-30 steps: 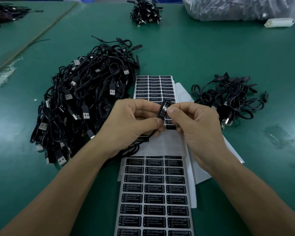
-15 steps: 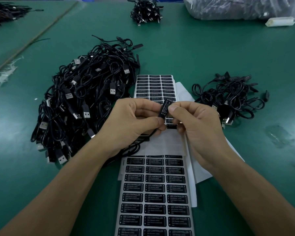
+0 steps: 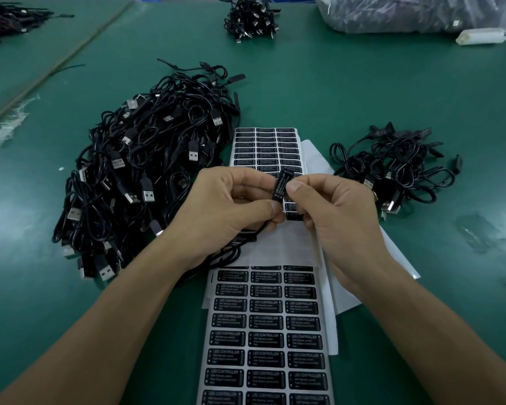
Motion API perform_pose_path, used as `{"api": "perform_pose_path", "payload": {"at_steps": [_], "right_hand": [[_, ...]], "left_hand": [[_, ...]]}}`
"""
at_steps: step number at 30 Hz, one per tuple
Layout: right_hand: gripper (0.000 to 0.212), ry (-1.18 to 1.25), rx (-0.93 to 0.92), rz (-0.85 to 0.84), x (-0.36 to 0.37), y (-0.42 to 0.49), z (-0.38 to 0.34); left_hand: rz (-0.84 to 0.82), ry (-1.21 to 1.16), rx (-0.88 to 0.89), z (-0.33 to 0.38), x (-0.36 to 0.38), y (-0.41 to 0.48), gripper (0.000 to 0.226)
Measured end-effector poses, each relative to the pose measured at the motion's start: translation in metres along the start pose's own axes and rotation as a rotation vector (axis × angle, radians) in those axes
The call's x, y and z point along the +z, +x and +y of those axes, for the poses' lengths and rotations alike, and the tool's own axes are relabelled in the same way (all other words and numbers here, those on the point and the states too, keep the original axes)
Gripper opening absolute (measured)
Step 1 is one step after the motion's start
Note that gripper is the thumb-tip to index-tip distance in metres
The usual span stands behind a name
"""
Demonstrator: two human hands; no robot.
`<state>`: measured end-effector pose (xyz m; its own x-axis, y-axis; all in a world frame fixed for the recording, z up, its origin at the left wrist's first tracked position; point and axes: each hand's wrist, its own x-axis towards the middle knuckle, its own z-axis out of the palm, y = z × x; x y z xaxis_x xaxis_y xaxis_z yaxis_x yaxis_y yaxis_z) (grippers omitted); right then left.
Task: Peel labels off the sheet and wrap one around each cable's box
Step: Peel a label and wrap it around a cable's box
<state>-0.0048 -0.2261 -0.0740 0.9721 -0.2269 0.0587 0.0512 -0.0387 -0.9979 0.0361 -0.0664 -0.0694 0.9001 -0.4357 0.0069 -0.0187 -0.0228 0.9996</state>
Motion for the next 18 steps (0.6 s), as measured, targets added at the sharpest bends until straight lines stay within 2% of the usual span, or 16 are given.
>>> {"api": "perform_pose_path", "payload": {"at_steps": [5, 18], "right_hand": [[0.021, 0.001, -0.001, 0.008, -0.0003, 0.0008, 0.0009], [0.019, 0.013, -0.008, -0.017, 0.0002, 0.0015, 0.0005]], "left_hand": [[0.0, 0.001, -0.014, -0.0013, -0.0002, 0.0016, 0.019], [0.01, -0.005, -0.022, 0.0001, 0.0015, 0.0024, 0.021]]}}
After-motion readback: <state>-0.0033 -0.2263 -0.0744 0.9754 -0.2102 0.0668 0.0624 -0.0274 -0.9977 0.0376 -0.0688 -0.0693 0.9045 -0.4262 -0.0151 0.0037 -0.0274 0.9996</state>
